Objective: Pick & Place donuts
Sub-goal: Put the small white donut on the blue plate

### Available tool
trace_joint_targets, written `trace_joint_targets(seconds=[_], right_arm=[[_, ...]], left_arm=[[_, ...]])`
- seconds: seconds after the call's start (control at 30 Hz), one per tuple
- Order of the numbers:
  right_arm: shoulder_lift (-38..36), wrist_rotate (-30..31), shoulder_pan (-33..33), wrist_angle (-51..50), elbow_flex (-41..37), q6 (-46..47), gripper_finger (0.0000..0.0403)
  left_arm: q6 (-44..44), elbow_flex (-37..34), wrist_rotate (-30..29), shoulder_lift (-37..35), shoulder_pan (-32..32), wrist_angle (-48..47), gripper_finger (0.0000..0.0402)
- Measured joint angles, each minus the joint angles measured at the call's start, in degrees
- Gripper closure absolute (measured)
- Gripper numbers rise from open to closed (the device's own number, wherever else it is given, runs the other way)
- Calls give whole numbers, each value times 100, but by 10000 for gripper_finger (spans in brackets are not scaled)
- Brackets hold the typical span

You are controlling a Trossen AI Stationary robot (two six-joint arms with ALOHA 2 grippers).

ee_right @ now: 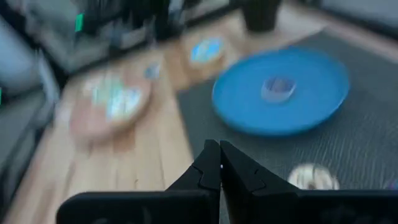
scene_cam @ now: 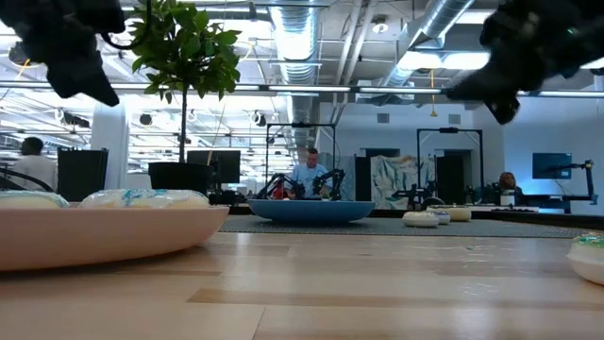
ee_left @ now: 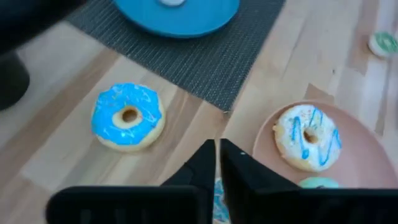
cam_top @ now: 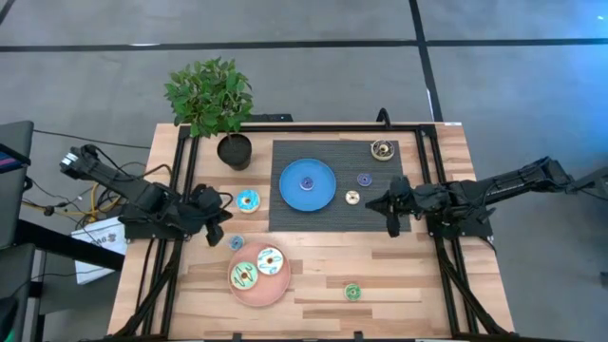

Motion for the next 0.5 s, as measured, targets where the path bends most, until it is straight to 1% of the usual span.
trace_joint_targets(seconds=[0.07, 0.13, 0.2, 0.27, 0.3, 0.37, 0.43, 0.5], right_arm=[[40, 489, -63, 597, 0, 167, 403], [132, 840, -163, 1329, 0, 90, 403], [268, 1010, -304, 2139, 22, -243, 403], [520, 1042, -478, 2495, 233, -610, 403], [670, 1043, -565, 2473, 403, -735, 403], [1076, 1097, -727, 2053, 879, -796, 403], [1548, 1252, -885, 1199, 1459, -742, 403], [2071, 1319, -1054, 4, 2105, -557, 403]], left_arm=[[627, -300, 7, -299, 0, 296, 394], [1394, -580, 7, -585, 0, 570, 394], [2178, -813, 12, -805, 6, 768, 398], [2629, -986, -122, -945, 53, 1017, 400], [2679, -1039, -206, -989, 104, 1164, 400], [2756, -1073, -221, -1021, 212, 1224, 400], [3013, -1115, -85, -1019, 299, 1222, 401], [3250, -1224, 24, -1020, 387, 1360, 401]])
